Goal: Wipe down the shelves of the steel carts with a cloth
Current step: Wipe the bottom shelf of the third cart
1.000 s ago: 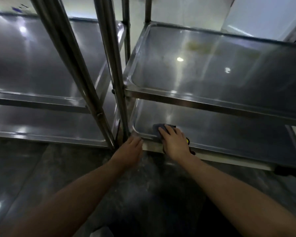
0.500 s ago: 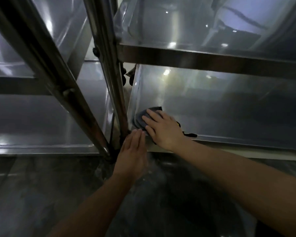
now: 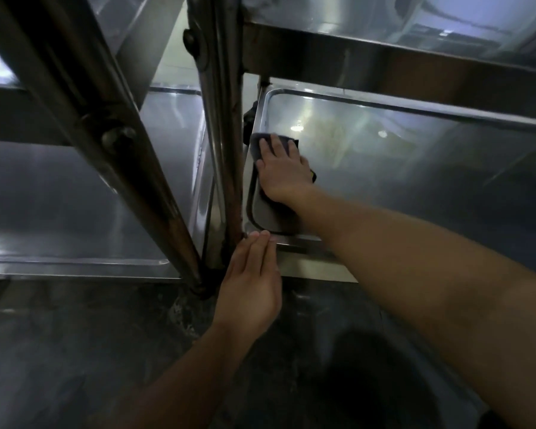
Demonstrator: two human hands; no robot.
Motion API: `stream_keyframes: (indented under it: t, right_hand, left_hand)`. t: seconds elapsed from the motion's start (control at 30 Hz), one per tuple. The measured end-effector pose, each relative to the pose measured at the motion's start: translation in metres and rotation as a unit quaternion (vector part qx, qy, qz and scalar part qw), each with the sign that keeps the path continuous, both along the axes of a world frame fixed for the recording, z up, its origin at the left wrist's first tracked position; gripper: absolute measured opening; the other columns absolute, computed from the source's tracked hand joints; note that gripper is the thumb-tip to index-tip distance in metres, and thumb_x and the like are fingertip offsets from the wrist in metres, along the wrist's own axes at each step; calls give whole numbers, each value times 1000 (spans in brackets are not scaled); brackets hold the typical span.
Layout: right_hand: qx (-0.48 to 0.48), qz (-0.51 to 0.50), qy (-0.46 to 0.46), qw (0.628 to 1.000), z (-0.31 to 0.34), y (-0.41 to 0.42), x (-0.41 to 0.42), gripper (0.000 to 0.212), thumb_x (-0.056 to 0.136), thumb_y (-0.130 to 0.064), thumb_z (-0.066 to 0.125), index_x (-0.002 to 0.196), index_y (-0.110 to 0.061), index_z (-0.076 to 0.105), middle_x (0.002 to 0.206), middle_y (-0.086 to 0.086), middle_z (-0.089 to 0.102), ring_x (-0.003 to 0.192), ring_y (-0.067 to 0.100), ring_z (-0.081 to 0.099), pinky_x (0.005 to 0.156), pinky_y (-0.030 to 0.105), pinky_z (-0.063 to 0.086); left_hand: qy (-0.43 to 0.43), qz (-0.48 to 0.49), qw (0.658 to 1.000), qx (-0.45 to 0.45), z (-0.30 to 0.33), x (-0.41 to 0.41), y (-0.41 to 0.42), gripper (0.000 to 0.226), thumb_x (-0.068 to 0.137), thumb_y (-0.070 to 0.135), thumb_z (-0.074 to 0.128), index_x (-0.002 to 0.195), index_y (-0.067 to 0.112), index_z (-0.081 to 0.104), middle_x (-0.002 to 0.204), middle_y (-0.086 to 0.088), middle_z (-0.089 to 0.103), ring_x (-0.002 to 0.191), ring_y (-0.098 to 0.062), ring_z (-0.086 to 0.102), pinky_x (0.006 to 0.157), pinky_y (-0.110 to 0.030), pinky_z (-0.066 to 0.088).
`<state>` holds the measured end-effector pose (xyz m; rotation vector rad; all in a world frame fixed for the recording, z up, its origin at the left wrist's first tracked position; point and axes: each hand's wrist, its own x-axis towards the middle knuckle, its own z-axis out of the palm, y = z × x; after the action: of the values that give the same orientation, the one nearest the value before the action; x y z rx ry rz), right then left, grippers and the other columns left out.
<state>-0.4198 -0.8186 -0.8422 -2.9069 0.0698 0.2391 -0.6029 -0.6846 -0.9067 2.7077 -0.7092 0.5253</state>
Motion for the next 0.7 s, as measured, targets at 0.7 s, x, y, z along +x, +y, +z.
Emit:
stream_keyframes:
  t: [0.7]
  right_hand:
    - [-29, 34, 3, 999, 3, -27, -135, 58, 105, -38, 27, 160, -30, 10, 169, -2, -3, 154, 30, 2, 120, 49, 21]
  left_hand:
    - [60, 1, 994, -89, 12, -4, 0, 51, 104, 23, 37, 145, -5, 48, 148, -18, 45, 140, -31, 42, 119, -45, 35]
